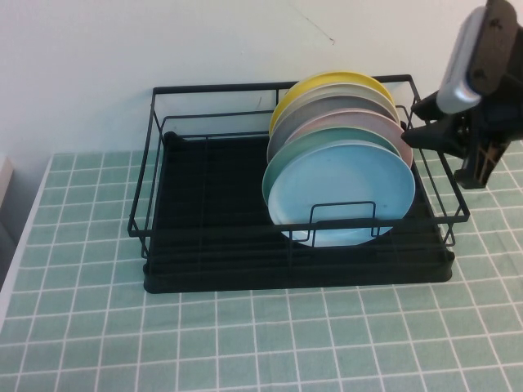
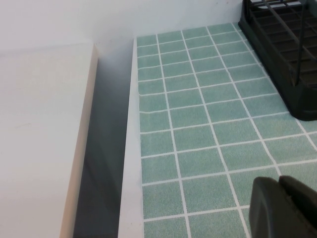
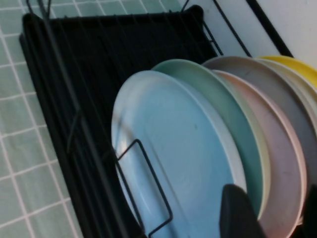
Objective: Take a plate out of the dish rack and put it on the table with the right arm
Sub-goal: Grasp the plate from the shelf
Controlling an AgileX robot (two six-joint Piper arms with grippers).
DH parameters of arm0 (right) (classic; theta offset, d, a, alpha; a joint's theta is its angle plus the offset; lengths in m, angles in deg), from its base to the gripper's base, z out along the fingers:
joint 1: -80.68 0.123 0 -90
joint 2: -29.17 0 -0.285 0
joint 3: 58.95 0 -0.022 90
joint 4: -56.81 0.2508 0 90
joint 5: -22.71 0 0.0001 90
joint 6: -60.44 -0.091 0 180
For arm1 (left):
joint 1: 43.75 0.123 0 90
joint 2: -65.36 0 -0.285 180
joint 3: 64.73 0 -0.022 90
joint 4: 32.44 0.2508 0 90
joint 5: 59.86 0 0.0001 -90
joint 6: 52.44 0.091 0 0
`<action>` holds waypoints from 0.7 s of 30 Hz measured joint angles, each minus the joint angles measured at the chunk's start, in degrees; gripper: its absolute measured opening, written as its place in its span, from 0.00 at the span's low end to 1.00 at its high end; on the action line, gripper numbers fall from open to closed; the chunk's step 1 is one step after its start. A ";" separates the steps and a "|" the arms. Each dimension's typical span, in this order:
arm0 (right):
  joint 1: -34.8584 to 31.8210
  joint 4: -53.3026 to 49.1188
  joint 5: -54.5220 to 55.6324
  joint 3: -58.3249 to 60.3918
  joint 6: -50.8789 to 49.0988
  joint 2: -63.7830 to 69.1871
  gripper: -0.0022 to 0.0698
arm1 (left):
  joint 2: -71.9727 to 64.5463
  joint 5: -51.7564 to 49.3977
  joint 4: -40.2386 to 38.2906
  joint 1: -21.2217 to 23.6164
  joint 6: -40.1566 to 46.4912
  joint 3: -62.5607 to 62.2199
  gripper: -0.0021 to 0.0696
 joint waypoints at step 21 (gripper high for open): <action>0.15 -1.33 5.05 -2.34 1.98 14.07 0.46 | 0.00 0.00 0.00 0.00 0.00 0.00 0.03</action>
